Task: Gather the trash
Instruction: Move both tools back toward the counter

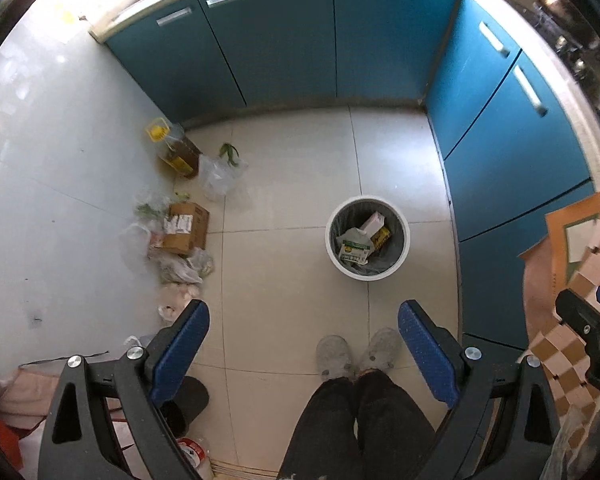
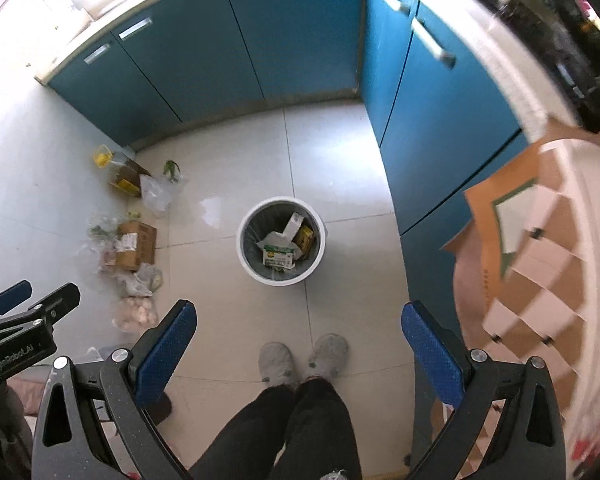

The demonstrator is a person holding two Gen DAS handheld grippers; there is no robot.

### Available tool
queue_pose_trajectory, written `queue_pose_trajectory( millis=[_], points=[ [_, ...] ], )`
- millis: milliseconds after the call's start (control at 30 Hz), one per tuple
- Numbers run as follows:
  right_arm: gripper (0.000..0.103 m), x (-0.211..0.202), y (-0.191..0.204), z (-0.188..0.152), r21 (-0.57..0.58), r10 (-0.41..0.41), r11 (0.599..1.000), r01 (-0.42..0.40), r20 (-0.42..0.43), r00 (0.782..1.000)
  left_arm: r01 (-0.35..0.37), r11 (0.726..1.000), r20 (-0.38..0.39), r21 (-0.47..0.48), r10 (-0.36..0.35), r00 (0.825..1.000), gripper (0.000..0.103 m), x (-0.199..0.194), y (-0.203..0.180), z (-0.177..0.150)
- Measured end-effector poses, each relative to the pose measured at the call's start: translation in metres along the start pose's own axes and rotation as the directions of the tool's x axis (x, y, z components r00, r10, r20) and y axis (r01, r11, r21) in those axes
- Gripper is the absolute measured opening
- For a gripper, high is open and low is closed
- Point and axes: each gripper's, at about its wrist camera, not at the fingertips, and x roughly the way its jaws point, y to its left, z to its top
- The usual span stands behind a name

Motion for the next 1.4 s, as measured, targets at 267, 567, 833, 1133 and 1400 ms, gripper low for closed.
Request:
queue_pose_trajectory(
  millis=[267,567,833,1133,1400],
  points=[
    [0.103,-0.097,0.012,-0.022,0.022,0.037,0.999,-0.039,0.084,0.996,0.009,0.999,0.101,0.037,-0.012,0.995,0.097,-0.073,0.004,-0.021],
    [0.103,-0.162,-0.025,-0.055,0.191,0.116,0.97,-0.152,0.184,0.976,0.026,0.991,0.29,0.128,-0.063,0.955,0.097,-0.137,-0.033,-0.018],
    [0.103,-0.209,-0.157,-0.115,0.468,0.035,0.867,-0.171,0.285,0.958,0.042,0.912,0.349,0.409,-0.198,0.916,0.103,-0.183,-0.179,-0.033],
    [0.103,-0.228,-0.371,-0.302,0.839,-0.192,0.544,-0.033,0.163,0.968,0.039,0.682,0.217,0.731,-0.285,0.934,0.103,-0.194,-0.419,-0.133],
    [0.095,-0.17,-0.484,-0.441,0.953,-0.202,0.297,0.066,-0.005,0.979,0.069,0.494,0.072,0.867,-0.26,0.963,0.102,-0.172,-0.543,-0.216]
  ],
)
